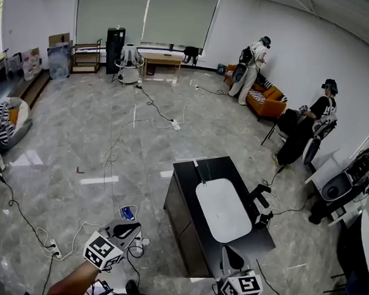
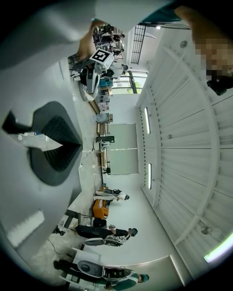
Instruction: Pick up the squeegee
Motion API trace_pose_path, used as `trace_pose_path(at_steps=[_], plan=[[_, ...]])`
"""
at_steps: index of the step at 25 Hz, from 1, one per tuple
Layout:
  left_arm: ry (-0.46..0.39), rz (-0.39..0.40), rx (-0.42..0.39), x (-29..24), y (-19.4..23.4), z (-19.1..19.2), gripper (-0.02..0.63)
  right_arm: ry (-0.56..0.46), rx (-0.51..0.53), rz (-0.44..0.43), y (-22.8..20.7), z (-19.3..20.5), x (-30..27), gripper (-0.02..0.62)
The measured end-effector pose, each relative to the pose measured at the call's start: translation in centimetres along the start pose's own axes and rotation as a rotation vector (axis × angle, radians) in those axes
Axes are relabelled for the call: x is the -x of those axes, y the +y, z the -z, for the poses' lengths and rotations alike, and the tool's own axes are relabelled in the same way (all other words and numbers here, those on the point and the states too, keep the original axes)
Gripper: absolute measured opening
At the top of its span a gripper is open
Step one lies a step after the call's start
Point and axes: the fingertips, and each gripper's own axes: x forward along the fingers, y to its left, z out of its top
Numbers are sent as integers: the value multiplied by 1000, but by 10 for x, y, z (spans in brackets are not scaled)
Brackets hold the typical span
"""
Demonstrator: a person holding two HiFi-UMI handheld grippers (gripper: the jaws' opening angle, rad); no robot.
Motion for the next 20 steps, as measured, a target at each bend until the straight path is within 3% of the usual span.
trace_pose_path(at_steps=[7, 20], plan=[[18, -11, 14, -7, 27, 18, 6, 18, 10, -25, 5, 6, -34, 11], [4, -179, 77, -75, 50, -8, 6, 27, 38, -178, -76, -28, -123, 11]])
